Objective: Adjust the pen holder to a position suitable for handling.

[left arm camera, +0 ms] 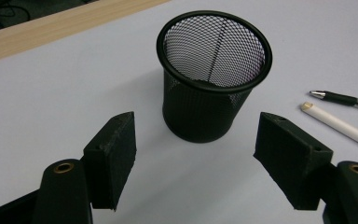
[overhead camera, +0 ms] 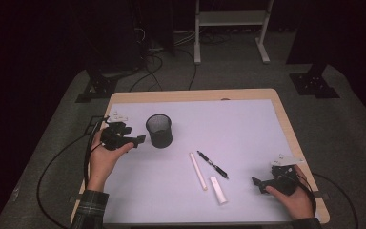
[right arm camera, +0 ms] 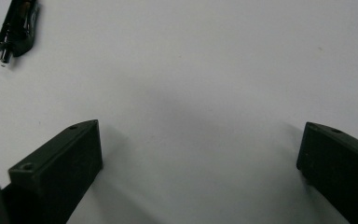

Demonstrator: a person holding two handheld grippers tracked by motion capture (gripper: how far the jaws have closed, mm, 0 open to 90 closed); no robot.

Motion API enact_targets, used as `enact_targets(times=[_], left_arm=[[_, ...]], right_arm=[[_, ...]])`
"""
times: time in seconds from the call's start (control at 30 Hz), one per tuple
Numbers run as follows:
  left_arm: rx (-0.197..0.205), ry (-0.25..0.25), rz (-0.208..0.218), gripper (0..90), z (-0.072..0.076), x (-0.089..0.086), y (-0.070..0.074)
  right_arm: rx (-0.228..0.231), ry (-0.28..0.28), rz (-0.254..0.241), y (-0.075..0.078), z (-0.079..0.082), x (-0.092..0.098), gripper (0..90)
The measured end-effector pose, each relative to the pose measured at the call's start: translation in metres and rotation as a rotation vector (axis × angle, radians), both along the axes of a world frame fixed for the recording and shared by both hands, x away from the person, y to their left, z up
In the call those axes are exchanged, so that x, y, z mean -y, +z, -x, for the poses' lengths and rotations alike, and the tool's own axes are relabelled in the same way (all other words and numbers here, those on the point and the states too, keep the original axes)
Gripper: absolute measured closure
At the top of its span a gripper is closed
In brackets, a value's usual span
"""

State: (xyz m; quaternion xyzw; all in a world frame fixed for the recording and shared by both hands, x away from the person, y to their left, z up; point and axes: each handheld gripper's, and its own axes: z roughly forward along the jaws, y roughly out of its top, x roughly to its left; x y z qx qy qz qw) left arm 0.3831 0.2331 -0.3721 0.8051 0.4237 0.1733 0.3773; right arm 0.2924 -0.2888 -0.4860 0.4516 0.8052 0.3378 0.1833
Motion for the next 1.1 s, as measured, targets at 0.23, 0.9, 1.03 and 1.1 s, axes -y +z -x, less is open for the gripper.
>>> enact_targets(times=[0.23, 0.9, 1.03, 1.1], left_arm=[[-0.003, 0.006, -0.003, 28.9, -0.009, 0.004, 0.004], [-0.032, 0.002, -0.052, 37.1, -0.040, 0.019, 0.014], [-0.041, 0.001, -0.057, 37.8, -0.047, 0.022, 0.012], [-0.043, 0.000, -0.056, 38.4, -0.050, 0.024, 0.012]], right_arm=[[0.000, 0.000, -0.001, 0.000, 0.000, 0.000, 0.0], [-0.001, -0.001, -0.002, 0.000, 0.000, 0.000, 0.0], [0.000, 0.000, -0.001, 0.000, 0.000, 0.000, 0.0], [0.000, 0.000, -0.002, 0.000, 0.000, 0.000, 0.0]])
